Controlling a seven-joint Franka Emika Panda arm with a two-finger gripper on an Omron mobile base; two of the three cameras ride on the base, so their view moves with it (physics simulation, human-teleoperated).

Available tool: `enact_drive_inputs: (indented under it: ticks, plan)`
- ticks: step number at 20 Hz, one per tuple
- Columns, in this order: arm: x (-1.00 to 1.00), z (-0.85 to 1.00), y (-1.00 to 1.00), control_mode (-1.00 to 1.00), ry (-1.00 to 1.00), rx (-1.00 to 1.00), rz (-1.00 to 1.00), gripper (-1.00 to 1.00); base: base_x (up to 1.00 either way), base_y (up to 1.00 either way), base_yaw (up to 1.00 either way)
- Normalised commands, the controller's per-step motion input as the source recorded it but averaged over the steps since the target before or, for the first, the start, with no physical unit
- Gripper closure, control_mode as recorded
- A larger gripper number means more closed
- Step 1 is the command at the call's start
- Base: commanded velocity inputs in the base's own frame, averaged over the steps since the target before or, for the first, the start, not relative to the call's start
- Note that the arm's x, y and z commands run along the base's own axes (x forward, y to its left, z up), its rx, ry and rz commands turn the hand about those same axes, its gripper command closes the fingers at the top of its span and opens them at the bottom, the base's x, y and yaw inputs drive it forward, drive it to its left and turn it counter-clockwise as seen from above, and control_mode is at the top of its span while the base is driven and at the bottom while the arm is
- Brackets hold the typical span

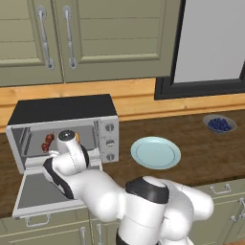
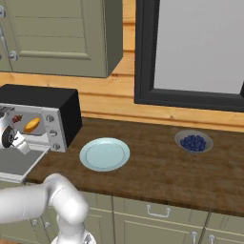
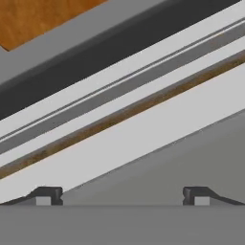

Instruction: Pick up the kebab skewer and baguette bread, and place them inside the toaster oven. Close the toaster oven door and start by setting the timer.

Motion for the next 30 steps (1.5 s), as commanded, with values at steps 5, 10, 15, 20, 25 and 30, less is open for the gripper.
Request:
enact_drive_inputs:
  ticks: [5, 10, 15, 20, 25, 30]
  plan:
    - [0.33, 0.0, 0.0, -1.0, -0.01, 0.0, -0.05, -1.0, 0.0, 0.0, 0.0]
    - [0.34, 0.0, 0.0, -1.0, 0.0, 0.0, -0.05, -1.0, 0.0, 0.0, 0.0]
    - [0.19, 0.0, 0.0, -1.0, 0.0, 0.0, -0.05, -1.0, 0.0, 0.0, 0.0]
    - [0.01, 0.0, 0.0, -1.0, -0.01, 0.0, -0.02, -1.0, 0.0, 0.0, 0.0]
    - [-0.38, 0.0, 0.0, -1.0, -0.05, 0.0, 0.0, -1.0, 0.0, 0.0, 0.0]
    - [-1.0, 0.04, -0.04, -1.0, -0.05, 0.0, 0.01, -1.0, 0.0, 0.0, 0.0]
